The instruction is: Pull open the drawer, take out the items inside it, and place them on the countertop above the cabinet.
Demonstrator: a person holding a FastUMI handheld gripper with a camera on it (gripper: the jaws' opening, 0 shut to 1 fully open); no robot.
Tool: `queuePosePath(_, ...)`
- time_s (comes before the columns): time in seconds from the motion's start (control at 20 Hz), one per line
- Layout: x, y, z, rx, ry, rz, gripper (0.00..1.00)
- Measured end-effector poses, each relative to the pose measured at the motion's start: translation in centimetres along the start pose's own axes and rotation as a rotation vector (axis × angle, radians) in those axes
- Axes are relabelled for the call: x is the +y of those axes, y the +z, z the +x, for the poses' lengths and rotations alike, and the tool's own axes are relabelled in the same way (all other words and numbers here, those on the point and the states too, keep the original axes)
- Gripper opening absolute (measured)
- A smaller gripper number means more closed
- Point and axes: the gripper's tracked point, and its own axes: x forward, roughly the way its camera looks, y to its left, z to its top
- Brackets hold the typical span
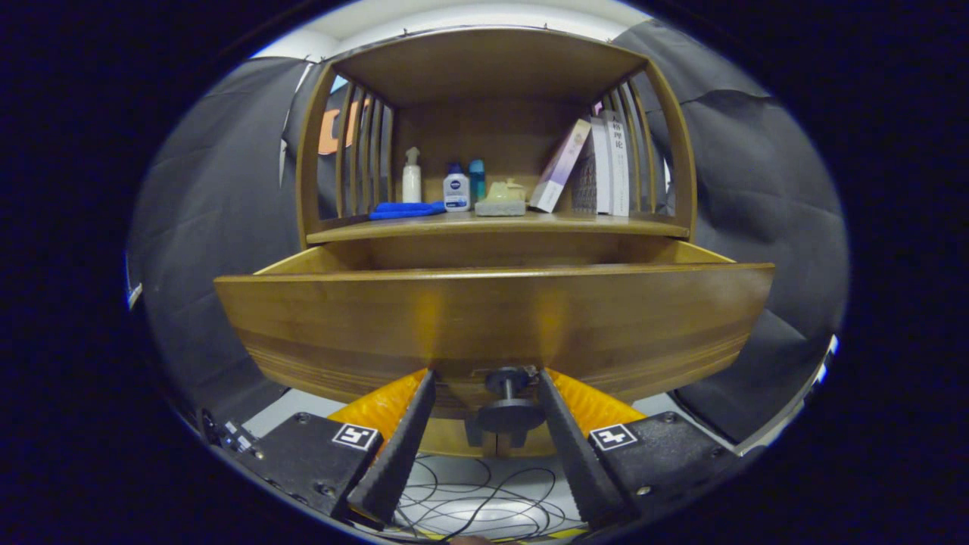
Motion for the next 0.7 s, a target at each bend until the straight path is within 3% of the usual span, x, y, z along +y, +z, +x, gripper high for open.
queuePosePath(0.35,0.4,3.1,6.4,0.021,0.006,0.016,0.87)
queuePosePath(0.7,0.3,4.9,11.1,0.016,-0.027,-0.057,0.87)
